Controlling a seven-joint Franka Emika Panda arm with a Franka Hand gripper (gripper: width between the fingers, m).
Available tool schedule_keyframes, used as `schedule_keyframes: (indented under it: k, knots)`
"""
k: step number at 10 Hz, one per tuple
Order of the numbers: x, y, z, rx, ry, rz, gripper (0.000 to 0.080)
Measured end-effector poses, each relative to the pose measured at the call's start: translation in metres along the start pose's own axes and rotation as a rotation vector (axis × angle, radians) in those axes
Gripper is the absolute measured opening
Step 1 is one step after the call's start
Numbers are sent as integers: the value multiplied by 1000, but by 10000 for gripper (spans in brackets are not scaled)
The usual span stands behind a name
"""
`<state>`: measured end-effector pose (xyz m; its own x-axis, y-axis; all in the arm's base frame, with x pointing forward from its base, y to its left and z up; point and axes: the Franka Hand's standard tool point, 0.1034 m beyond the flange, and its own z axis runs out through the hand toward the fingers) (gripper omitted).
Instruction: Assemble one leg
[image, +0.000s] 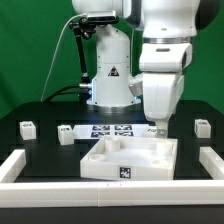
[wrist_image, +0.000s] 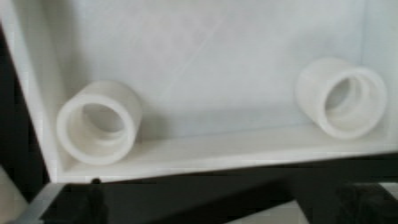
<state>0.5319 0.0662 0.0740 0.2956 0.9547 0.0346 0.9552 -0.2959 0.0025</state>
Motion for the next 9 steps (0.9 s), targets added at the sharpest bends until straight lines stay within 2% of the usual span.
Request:
schedule_keyframes:
  k: [1,2,3,7,8,9]
  knots:
    - [-14,-7,1,-45,20,-37,650]
    - [-25,-14,3,-35,13,-31,650]
    - [-28,-14,4,-34,12,-28,650]
    - [-28,-14,5,-31,11,-28,650]
    - [-30,-18,8,-18,5,-26,650]
    - [-31,-24,12,-26,11,-27,650]
